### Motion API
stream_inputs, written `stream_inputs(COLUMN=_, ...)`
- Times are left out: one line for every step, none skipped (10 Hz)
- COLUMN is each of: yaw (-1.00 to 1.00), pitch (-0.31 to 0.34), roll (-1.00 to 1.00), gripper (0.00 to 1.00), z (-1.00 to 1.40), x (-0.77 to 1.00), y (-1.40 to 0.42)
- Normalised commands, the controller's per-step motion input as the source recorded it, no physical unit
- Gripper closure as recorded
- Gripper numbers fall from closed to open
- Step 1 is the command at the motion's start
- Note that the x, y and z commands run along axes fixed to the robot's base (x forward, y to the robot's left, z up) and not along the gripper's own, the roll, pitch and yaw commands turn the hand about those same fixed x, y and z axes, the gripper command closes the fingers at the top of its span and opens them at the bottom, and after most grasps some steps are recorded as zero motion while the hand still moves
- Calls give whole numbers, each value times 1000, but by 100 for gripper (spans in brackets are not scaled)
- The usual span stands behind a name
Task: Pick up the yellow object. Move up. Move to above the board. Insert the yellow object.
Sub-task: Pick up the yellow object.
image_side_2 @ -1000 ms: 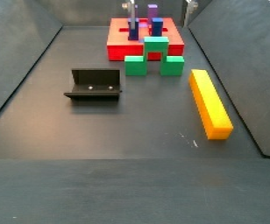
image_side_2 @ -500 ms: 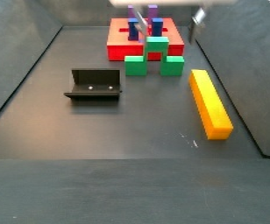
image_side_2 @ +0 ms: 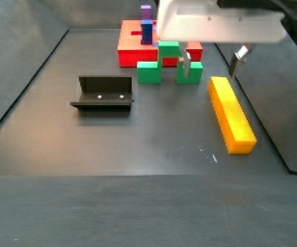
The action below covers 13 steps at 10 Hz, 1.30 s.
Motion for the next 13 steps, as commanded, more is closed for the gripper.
stream_inputs(yaw=0, pitch=-56, roll=0, gripper=0, z=-394, x=-40, y=337)
stream_inputs(yaw=0, pitch=-61, roll=1, gripper=0, z=-454, x=-80, y=257)
stream_inputs(yaw=0, pitch=-60, roll=0, gripper=0, z=-403, x=-260, y=151)
stream_inputs(yaw=0, pitch=-61, roll=0, gripper=0, z=-277, x=-357, y=0)
stream_inputs(yaw=-11, pitch=-63, roll=41, gripper=0, z=-214, x=-429, y=0)
stream_inputs(yaw=-46, pitch=-66, roll=26, gripper=0, z=-154, x=-471, y=0)
stream_inputs(yaw=-74, pitch=-50, roll=0, gripper=0, z=-94, x=-397, y=46)
stream_inputs(yaw=0, pitch=-30, roll=0, gripper=0, z=-3, x=-194, y=34)
stream_inputs(yaw=0, pitch=-39, roll=0, gripper=0, z=-69, x=-171, y=9)
stream_inputs(yaw=-3, pitch=-76, roll=0, gripper=0, z=-206, x=-226, y=0)
stream_inputs(yaw=0, pitch=-77, roll=-4, gripper=0, z=-220, x=-157, y=0)
stream_inputs(yaw=0, pitch=-67, roll=0, gripper=0, z=-231, x=-120, y=40)
stream_inputs(yaw=0, pitch=-36, roll=-24, gripper=0, z=-174, x=-80, y=186)
